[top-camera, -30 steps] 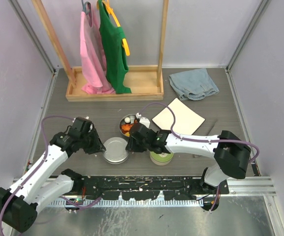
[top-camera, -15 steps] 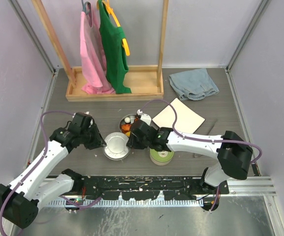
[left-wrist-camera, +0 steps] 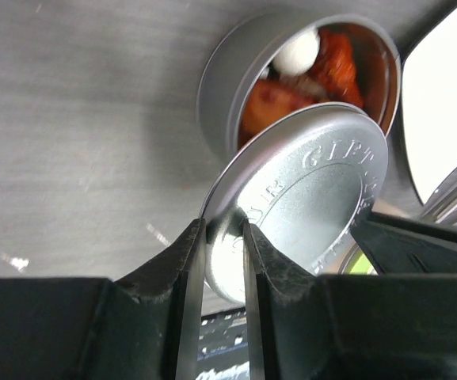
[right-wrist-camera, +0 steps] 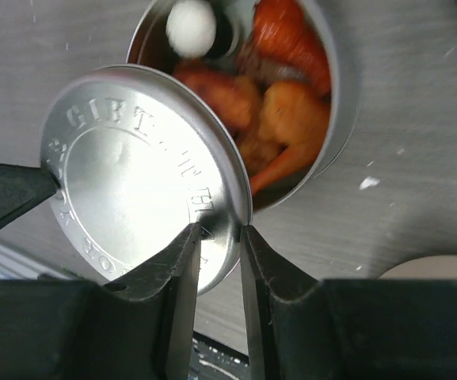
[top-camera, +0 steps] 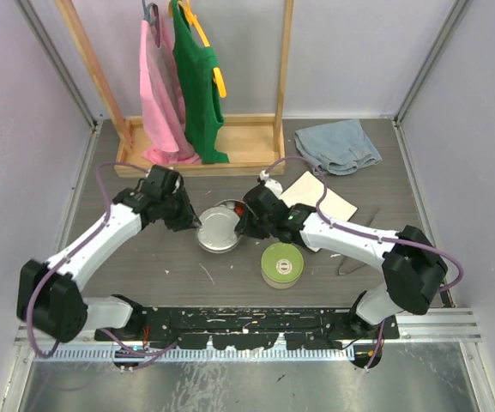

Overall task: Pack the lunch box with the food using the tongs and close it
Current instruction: Close the box lid on the packing box.

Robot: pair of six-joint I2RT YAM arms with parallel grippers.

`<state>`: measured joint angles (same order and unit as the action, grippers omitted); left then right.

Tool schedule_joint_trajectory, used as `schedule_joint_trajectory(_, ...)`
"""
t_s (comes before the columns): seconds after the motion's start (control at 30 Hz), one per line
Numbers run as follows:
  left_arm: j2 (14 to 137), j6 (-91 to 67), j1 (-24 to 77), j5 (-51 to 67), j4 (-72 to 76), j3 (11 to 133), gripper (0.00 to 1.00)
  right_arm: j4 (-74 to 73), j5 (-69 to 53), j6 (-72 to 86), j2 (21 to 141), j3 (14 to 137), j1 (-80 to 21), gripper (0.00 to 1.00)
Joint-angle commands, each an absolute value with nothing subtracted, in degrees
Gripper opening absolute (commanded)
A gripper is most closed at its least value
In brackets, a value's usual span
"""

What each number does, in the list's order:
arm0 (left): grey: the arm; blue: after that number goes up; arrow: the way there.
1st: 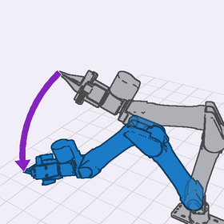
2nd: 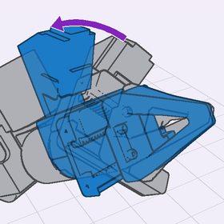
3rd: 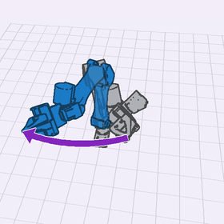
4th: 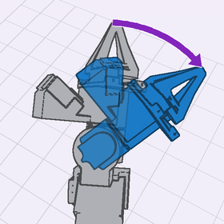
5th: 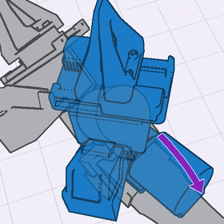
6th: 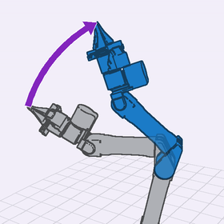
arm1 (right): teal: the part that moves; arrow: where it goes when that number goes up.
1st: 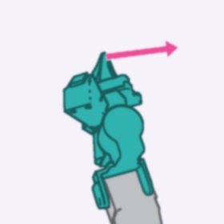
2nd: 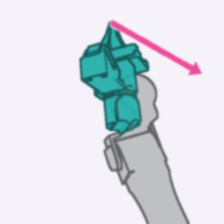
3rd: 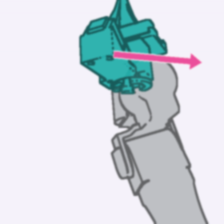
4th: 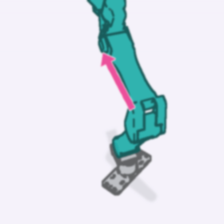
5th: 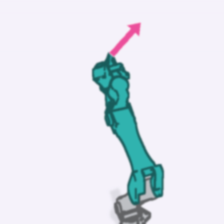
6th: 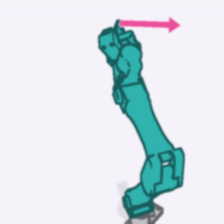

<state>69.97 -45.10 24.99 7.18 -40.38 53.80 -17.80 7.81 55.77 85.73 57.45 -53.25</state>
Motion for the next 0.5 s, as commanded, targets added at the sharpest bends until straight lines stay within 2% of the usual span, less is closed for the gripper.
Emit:
schedule_joint_trajectory(0.0,79.6,-44.9,25.8,16.0,-28.3,61.2,0.25,-7.9,1.4,55.1,85.5,63.3,-49.7,0.32)
schedule_joint_trajectory(0.23,91.9,-42.8,25.9,17.3,-27.0,68.7,0.24,-8.5,-1.8,53.8,89.3,64.1,-44.4,0.32)
schedule_joint_trajectory(0.47,93.9,-43.1,25.9,18.4,-24.5,66.8,0.24,-8.5,-2.6,53.2,91.2,62.7,-42.7,0.33)
